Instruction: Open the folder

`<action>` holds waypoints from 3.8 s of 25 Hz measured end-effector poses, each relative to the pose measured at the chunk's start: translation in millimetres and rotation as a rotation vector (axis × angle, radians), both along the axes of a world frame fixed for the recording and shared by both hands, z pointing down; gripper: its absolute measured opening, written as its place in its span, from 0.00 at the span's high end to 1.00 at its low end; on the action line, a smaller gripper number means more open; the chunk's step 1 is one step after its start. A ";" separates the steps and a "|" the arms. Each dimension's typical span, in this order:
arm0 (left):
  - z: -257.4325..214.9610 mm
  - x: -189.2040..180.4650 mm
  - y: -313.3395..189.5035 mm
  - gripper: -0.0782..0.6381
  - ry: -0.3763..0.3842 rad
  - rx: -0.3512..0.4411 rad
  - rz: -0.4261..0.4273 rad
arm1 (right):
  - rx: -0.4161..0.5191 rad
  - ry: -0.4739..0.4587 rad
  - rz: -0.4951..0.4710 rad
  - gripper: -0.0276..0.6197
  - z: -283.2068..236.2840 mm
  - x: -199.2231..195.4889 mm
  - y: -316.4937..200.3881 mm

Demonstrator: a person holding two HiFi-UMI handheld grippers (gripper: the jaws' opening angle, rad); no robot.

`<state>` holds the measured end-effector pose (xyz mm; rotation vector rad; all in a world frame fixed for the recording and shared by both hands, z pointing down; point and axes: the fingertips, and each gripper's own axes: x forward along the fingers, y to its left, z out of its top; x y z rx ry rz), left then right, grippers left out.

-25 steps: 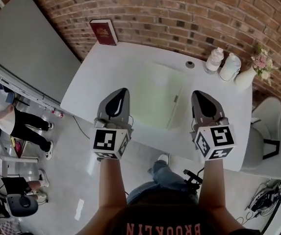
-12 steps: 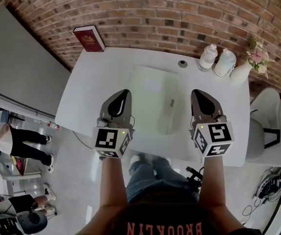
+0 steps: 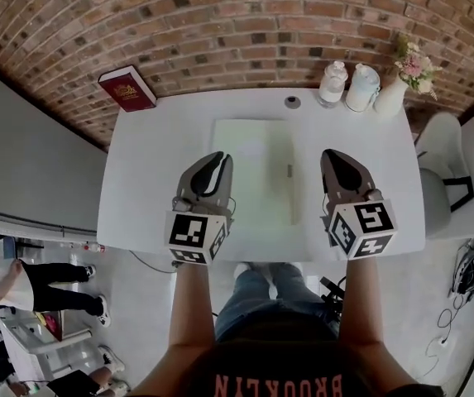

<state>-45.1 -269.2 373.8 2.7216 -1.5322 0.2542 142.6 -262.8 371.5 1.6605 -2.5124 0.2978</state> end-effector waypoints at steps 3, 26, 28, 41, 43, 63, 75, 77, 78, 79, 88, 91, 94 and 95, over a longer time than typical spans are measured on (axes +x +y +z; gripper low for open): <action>9.5 7.3 3.1 0.76 -0.032 -0.024 0.071 | -0.022 0.002 0.043 0.96 8.4 0.8 5.3; 146.3 85.0 87.6 0.73 -0.355 -0.241 0.433 | -0.271 -0.045 0.219 0.95 117.6 37.7 79.1; 160.7 90.8 96.7 0.71 -0.408 -0.253 0.467 | -0.290 -0.059 0.228 0.95 125.5 40.0 85.4; 233.0 118.3 120.3 0.59 -0.910 -0.119 0.636 | -0.366 -0.134 0.230 0.95 149.6 44.5 92.2; 238.9 118.9 119.1 0.59 -0.935 -0.116 0.640 | -0.381 -0.134 0.205 0.95 152.4 39.1 89.0; 221.8 115.9 116.4 0.76 -0.601 -0.342 0.651 | -0.694 -0.167 -0.025 0.87 210.4 -20.9 65.3; 216.6 114.7 115.6 0.78 -0.554 -0.348 0.629 | -0.834 -0.171 -0.068 0.88 235.2 -37.2 63.7; 214.8 114.8 116.0 0.78 -0.546 -0.341 0.620 | -0.856 -0.156 -0.076 0.88 236.6 -37.6 64.3; 213.6 114.7 116.1 0.79 -0.544 -0.334 0.615 | -0.863 -0.139 -0.082 0.88 237.1 -37.8 64.5; 212.2 114.5 116.0 0.79 -0.544 -0.325 0.610 | -0.867 -0.121 -0.086 0.88 237.4 -38.1 64.4; 194.1 110.5 112.5 0.83 -0.504 -0.294 0.572 | -0.870 -0.122 -0.072 0.88 237.7 -37.9 64.5; 190.6 109.3 110.8 0.84 -0.501 -0.290 0.561 | -0.872 -0.101 -0.072 0.88 238.0 -37.8 63.4; 187.0 108.8 109.2 0.85 -0.500 -0.283 0.550 | -0.872 -0.077 -0.069 0.88 238.1 -37.6 64.0; 186.1 108.4 109.2 0.85 -0.501 -0.282 0.548 | -0.872 -0.071 -0.066 0.88 238.1 -37.8 64.5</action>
